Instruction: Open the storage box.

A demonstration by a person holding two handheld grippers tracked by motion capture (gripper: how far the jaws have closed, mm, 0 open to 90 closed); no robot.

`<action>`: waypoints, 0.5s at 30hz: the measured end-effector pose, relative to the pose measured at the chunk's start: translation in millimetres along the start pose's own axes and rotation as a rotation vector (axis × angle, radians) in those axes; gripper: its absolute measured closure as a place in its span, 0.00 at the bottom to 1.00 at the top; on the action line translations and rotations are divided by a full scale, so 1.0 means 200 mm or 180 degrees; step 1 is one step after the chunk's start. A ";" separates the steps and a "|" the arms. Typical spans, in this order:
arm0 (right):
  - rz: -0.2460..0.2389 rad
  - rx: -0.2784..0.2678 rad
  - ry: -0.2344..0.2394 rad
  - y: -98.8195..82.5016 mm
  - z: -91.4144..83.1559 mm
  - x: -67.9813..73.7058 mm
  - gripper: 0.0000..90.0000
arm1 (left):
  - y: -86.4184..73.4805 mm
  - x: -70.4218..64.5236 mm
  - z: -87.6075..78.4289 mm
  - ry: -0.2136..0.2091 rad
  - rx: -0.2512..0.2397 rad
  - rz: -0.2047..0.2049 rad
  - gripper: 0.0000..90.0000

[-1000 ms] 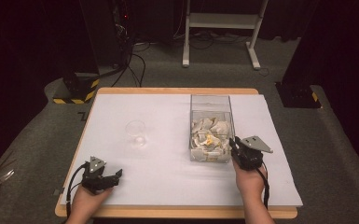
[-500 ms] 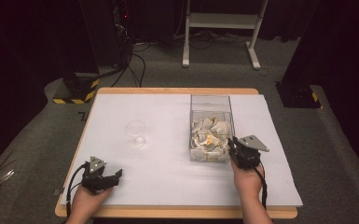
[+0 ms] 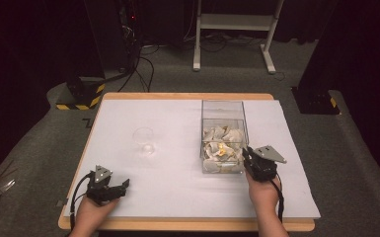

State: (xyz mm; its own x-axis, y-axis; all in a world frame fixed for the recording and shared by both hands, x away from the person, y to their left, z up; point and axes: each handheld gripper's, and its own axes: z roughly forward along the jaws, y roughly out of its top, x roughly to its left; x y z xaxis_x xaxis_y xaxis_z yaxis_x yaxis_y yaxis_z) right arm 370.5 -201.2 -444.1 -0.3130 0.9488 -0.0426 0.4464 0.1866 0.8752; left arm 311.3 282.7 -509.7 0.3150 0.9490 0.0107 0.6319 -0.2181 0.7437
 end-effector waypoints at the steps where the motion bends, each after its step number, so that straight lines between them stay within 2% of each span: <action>1: -0.0008 -0.0011 0.0001 0.00 0.00 0.00 0.86 | 0.00 0.00 0.00 -0.0004 0.0005 0.0004 0.21; 15: 0.0037 -0.0062 0.0046 -0.06 -0.06 0.02 0.86 | 0.00 0.00 0.00 0.0000 0.0005 0.0017 0.22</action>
State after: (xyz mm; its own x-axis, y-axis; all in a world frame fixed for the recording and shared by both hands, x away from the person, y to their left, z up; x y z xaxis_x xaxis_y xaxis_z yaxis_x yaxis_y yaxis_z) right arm 353.7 -203.6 -447.7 -0.3202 0.9470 -0.0256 0.4337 0.1706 0.8848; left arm 311.3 283.0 -509.5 0.3183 0.9479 0.0145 0.6313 -0.2234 0.7427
